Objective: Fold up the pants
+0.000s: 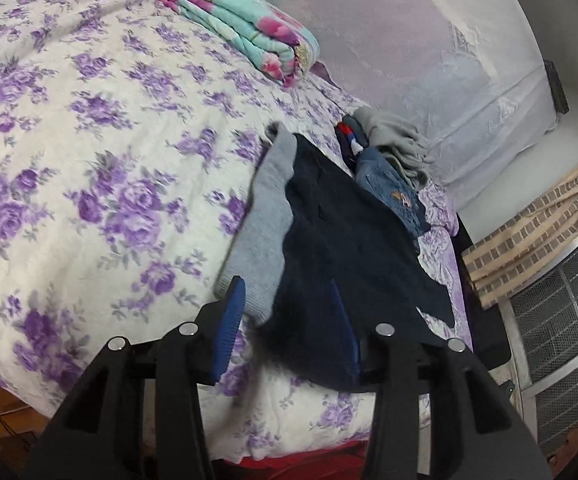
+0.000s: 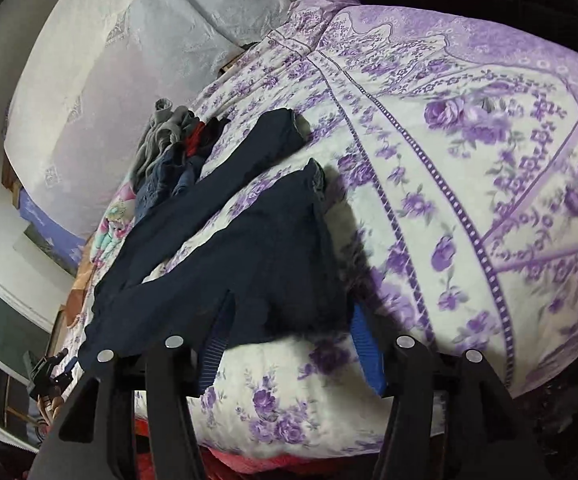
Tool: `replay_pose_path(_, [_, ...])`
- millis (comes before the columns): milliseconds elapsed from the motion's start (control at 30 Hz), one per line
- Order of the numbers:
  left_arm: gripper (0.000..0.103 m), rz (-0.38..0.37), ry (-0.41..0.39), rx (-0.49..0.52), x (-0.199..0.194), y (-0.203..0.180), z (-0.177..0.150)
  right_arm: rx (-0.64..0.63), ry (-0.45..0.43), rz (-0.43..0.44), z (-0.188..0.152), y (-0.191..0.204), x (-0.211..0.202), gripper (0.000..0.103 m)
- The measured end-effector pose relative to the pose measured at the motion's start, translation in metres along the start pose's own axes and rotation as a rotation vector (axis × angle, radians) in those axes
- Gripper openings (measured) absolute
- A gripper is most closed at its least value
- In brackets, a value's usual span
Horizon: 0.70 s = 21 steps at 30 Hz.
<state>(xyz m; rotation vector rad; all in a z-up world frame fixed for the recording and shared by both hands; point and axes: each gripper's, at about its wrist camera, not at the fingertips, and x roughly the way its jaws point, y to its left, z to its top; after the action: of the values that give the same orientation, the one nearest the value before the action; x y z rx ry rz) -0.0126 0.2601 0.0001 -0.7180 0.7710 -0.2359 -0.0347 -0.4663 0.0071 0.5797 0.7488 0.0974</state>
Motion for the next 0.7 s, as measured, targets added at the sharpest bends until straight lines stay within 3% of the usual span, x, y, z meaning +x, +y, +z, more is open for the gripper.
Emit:
replay_pose_path(67, [0.041,-0.007,0.011,0.023,0.007,-0.007,-0.004,0.033,-0.020,0.029,-0.004,-0.006,-0.003,0.053])
replay_pose_path(100, [0.042,-0.016,0.020,0.033,0.011,-0.009,-0.007,0.047,-0.031,0.030,-0.005,-0.009,-0.003,0.033])
replay_pose_path(133, [0.043,-0.006,0.035,0.049,0.019,-0.012,-0.010,0.060,-0.035,0.017,-0.006,-0.011,-0.002,0.020])
replay_pose_path(167, [0.044,0.016,0.040,0.062,0.024,-0.013,-0.011,0.071,-0.033,0.026,-0.005,-0.012,0.001,0.015])
replay_pose_path(233, [0.043,0.058,0.052,0.075,0.035,-0.012,-0.012,0.062,-0.067,0.034,-0.003,-0.006,-0.006,0.014])
replay_pose_path(333, [0.040,0.040,0.061,0.034,0.032,-0.006,-0.008,0.021,-0.102,0.040,0.005,0.001,-0.030,0.014])
replay_pose_path(433, [0.038,0.040,0.055,0.010,0.023,0.003,-0.005,-0.042,0.016,-0.084,0.002,-0.006,-0.026,0.019])
replay_pose_path(467, [0.038,0.048,0.046,0.005,0.020,0.004,-0.004,-0.050,0.055,-0.160,-0.004,-0.013,-0.019,0.019])
replay_pose_path(533, [0.038,0.065,-0.004,0.009,0.005,0.001,0.001,-0.005,0.023,-0.121,-0.004,-0.018,-0.027,0.026])
replay_pose_path(600, [0.039,0.051,-0.040,0.029,-0.007,-0.008,0.008,0.029,-0.141,-0.168,0.006,-0.012,-0.056,0.040])
replay_pose_path(667, [0.044,0.037,-0.041,0.085,-0.008,-0.030,0.023,-0.033,-0.243,-0.208,0.021,0.010,-0.067,0.040])
replay_pose_path(700, [0.049,0.034,-0.030,0.107,-0.002,-0.042,0.029,-0.071,-0.226,-0.167,0.030,0.024,-0.060,0.040])
